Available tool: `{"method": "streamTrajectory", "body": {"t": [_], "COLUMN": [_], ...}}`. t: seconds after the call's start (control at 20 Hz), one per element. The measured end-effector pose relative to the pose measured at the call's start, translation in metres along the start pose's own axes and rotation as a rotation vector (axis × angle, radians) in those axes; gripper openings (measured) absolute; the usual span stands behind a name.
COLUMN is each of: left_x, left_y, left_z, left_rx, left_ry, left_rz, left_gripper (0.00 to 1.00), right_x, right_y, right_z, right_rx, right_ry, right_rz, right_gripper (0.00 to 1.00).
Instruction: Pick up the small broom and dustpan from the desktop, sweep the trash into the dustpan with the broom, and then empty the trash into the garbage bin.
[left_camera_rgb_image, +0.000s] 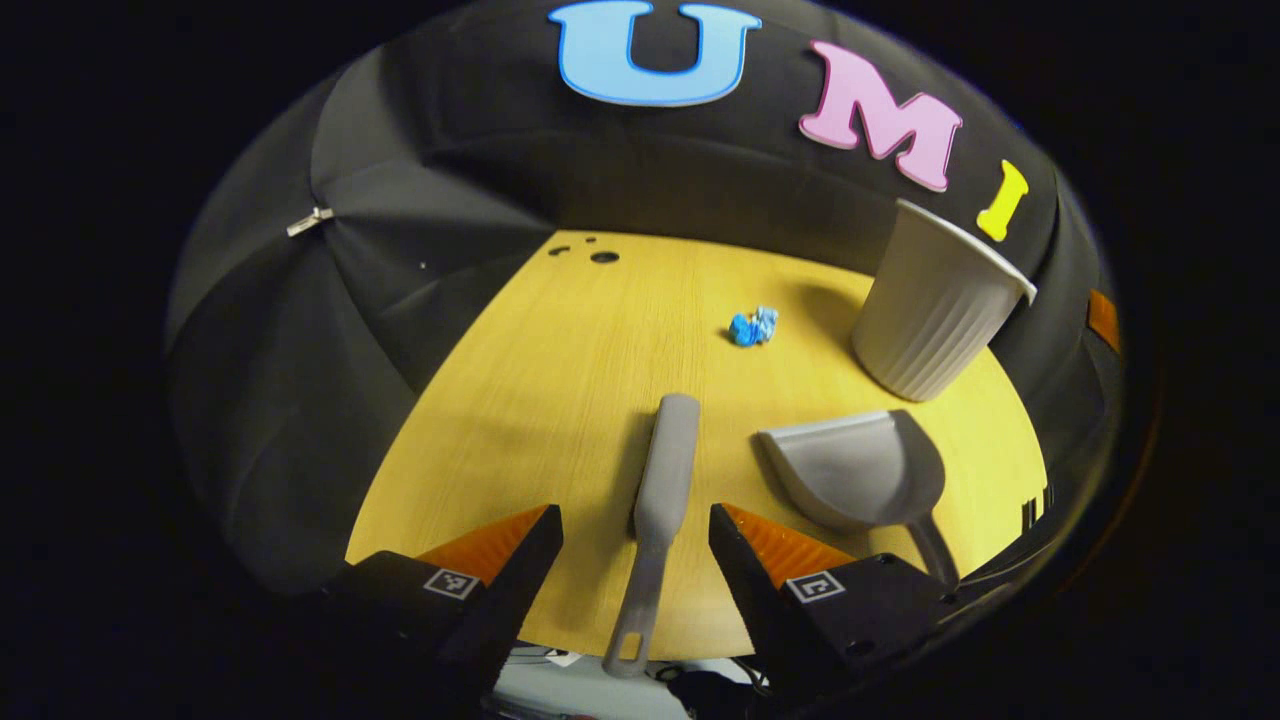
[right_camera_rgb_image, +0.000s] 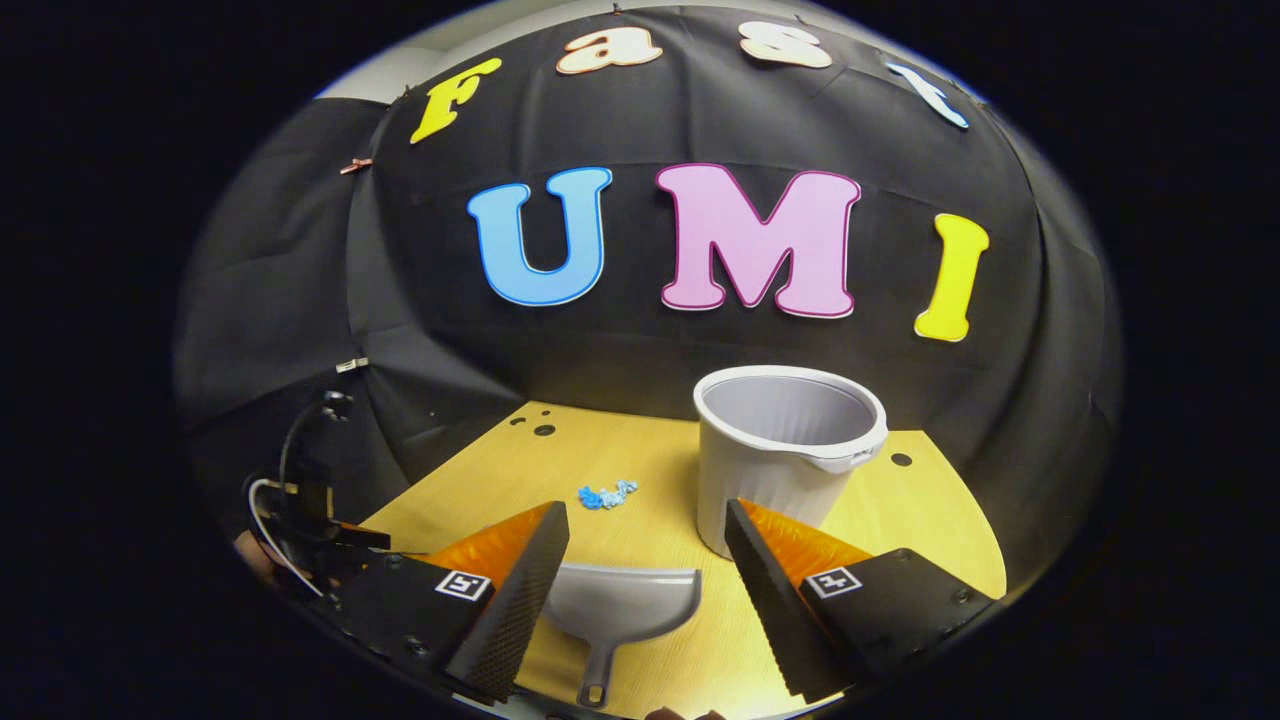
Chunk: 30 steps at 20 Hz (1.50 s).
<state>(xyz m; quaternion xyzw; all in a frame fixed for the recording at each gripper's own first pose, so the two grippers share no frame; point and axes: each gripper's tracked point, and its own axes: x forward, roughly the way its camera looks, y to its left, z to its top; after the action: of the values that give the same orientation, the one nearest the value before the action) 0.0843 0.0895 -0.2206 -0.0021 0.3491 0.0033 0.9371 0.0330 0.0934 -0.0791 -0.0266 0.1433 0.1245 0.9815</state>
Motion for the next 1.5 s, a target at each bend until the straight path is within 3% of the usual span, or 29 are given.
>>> {"method": "streamTrajectory", "body": {"t": [0.2, 0.25, 0.35, 0.7, 0.9, 1.1, 1.35, 1.5], "left_x": [0.028, 0.033, 0.041, 0.069, 0.080, 0.085, 0.068, 0.033], "left_y": [0.003, 0.000, -0.005, -0.007, -0.012, -0.014, 0.000, 0.000], "left_z": [-0.026, -0.030, -0.040, -0.054, -0.050, -0.050, -0.042, -0.027], "left_rx": [0.028, 0.019, 0.013, 0.157, 0.151, 0.150, 0.130, 0.073], "left_ry": [0.140, 0.162, 0.211, 0.303, 0.304, 0.289, 0.205, 0.133], "left_rz": [-0.017, -0.033, -0.055, -0.026, -0.031, -0.033, -0.004, -0.029], "left_gripper": [0.94, 0.88, 0.92, 0.88, 0.73, 0.42, 0.34, 0.31], "right_x": [-0.007, -0.008, -0.009, -0.007, -0.008, -0.009, 0.000, 0.009], "right_y": [0.012, 0.010, 0.006, -0.002, -0.005, -0.004, 0.023, 0.029], "right_z": [-0.013, -0.016, -0.022, -0.045, -0.062, -0.064, -0.111, -0.157], "right_rx": [0.015, 0.021, 0.039, 0.103, 0.131, 0.127, 0.155, 0.212], "right_ry": [0.036, 0.040, 0.053, 0.118, 0.170, 0.185, 0.358, 0.505], "right_rz": [0.034, 0.030, 0.015, -0.017, -0.024, -0.025, 0.053, 0.045], "right_gripper": [0.98, 0.98, 0.98, 0.99, 0.99, 0.99, 0.99, 0.99]}}
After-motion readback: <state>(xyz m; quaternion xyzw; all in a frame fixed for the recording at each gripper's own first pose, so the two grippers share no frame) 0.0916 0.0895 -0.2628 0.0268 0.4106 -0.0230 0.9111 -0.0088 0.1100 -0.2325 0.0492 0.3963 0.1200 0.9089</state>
